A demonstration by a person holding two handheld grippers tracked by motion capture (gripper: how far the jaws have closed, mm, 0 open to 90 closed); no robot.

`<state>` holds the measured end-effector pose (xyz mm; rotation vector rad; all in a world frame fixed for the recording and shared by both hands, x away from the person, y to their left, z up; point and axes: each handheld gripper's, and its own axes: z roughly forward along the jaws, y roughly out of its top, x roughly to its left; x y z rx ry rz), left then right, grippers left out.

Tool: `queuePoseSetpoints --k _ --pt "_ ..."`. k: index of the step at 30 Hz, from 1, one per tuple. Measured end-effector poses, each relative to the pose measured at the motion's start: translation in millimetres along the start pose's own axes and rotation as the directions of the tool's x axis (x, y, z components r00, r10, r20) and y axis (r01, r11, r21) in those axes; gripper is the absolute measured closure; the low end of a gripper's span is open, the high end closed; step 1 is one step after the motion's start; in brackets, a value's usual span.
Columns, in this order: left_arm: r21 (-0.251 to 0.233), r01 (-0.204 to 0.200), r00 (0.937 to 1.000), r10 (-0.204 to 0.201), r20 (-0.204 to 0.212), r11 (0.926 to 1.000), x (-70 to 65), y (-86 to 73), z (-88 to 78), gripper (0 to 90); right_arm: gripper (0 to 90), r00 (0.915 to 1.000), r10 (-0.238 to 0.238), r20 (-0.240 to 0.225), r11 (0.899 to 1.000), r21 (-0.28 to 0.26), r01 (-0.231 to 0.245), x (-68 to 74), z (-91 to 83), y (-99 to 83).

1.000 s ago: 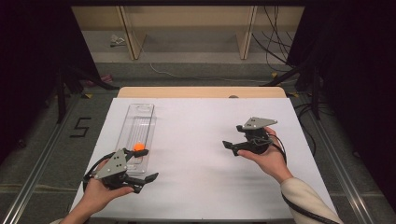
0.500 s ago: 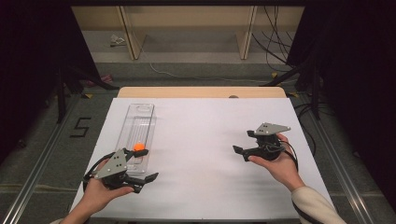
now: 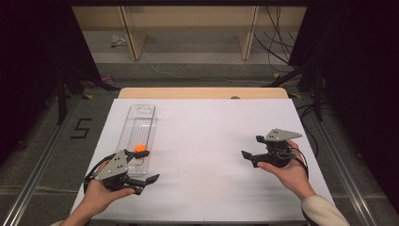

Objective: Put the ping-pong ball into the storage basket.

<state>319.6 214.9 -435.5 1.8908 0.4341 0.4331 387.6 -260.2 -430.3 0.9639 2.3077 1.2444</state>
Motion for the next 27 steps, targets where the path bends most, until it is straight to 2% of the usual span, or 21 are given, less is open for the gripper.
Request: queuePoseSetpoints --k 27 --pt "-0.001 -0.002 1.0000 0.002 -0.003 1.0000 0.2 0.2 -0.3 17.3 16.1 0.9993 0.032 0.018 0.999 0.010 -0.032 -1.3 -19.1 -17.5"
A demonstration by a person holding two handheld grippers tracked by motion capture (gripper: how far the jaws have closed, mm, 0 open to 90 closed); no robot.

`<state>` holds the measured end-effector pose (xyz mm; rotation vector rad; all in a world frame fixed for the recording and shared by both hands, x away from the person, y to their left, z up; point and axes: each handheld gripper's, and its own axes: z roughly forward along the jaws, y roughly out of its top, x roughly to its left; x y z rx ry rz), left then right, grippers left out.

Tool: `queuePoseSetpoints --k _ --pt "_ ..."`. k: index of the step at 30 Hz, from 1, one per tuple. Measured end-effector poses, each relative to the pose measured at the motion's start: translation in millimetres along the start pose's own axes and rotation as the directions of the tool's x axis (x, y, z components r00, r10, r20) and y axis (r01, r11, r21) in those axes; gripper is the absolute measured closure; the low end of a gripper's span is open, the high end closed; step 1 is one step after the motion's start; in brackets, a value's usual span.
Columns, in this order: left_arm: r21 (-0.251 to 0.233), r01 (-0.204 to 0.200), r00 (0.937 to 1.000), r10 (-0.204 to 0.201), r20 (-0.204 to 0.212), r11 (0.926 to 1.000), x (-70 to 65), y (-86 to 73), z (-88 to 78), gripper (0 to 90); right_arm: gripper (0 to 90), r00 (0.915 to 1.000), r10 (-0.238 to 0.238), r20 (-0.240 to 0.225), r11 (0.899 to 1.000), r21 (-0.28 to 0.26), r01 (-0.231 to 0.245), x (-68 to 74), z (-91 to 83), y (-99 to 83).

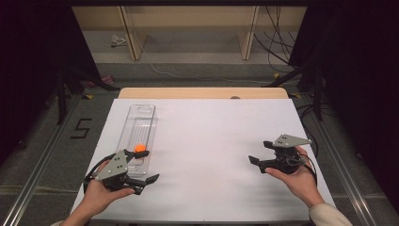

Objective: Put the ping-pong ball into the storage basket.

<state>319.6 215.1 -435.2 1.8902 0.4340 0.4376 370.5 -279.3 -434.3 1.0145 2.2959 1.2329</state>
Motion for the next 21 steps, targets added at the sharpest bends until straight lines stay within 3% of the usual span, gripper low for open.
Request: queuePoseSetpoints --k 21 --pt "-0.001 -0.002 1.0000 0.002 0.003 1.0000 -0.1 0.8 1.0 17.2 16.2 1.0000 0.000 -0.010 1.000 -0.006 0.000 0.1 0.7 -2.1"
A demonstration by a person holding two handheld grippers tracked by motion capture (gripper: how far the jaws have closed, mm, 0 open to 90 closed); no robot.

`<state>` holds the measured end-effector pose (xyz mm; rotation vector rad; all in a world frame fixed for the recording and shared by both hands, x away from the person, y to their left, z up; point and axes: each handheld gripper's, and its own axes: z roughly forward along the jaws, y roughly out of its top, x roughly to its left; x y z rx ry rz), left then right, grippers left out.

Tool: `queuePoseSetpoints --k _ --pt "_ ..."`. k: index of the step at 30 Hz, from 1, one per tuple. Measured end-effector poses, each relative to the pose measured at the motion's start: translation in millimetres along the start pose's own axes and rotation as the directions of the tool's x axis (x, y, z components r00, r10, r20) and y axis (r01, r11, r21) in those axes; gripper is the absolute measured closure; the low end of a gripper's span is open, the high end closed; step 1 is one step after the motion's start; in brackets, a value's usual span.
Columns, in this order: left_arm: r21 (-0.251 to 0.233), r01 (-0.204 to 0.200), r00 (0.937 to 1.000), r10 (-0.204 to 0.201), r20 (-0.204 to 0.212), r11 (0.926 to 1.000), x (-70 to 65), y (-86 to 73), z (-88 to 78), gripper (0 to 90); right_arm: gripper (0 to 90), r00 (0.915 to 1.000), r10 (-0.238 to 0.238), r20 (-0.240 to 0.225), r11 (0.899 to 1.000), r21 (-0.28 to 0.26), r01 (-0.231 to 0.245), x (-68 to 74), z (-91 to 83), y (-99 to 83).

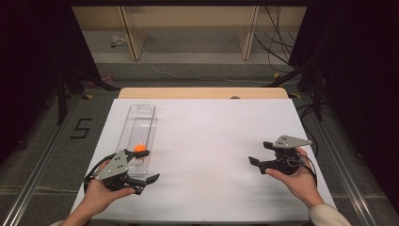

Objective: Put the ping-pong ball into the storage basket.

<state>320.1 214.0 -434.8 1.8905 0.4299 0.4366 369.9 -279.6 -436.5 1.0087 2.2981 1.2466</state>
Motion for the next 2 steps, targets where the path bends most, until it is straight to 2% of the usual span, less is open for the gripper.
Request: queuePoseSetpoints --k 2 --pt "-0.002 0.001 1.0000 -0.001 -0.002 1.0000 0.0 -0.1 0.1 17.2 16.1 1.0000 0.002 0.001 1.000 -0.001 -0.002 -0.6 -0.2 -0.3"
